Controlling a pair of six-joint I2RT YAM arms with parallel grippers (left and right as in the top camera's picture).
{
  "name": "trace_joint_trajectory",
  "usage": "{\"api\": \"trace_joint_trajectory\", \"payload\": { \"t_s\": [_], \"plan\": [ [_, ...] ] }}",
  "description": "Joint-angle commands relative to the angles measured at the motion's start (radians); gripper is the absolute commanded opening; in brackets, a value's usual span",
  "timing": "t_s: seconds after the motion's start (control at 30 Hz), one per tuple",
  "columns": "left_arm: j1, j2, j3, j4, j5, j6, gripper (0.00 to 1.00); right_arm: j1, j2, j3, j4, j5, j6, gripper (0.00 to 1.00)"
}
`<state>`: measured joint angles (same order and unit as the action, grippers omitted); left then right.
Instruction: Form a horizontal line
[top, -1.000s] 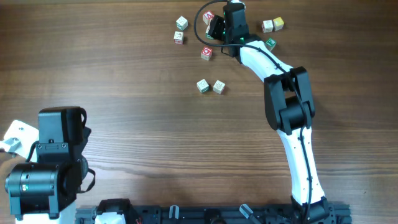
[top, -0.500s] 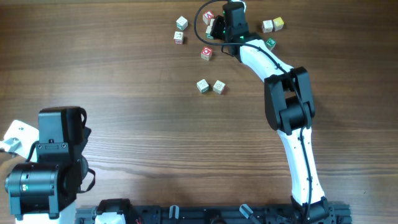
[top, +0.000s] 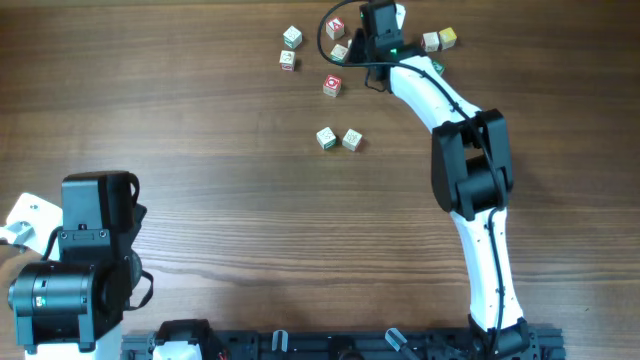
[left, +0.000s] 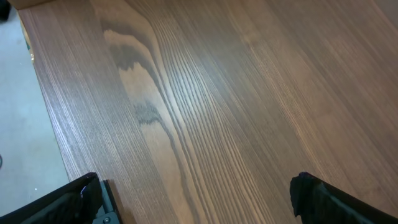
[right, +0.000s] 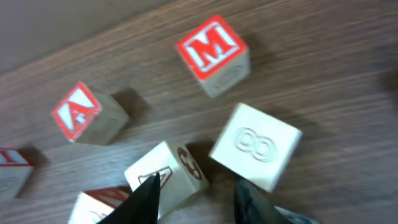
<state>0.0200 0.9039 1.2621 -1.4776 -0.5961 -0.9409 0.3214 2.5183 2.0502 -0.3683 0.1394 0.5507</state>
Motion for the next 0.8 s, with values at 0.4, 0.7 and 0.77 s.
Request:
{"api": "trace_joint_trajectory", "payload": {
  "t_s": [0.4, 0.7, 0.77],
  "plan": [
    [0.007, -0.001, -0.004, -0.001, 0.001, -0.013, 1.00, -0.011, -0.068, -0.029, 0.096, -0.208, -0.193, 0.61],
    [0.007, -0.001, -0.004, 0.000, 0.001, -0.013, 1.00, -0.011, 0.004, -0.030, 0.184, -0.186, -0.206, 0.61],
    [0.007, -0.001, -0.004, -0.001, 0.001, -0.013, 1.00, -0.011, 0.028, -0.030, 0.192, -0.186, -0.207, 0.61]
  ]
}}
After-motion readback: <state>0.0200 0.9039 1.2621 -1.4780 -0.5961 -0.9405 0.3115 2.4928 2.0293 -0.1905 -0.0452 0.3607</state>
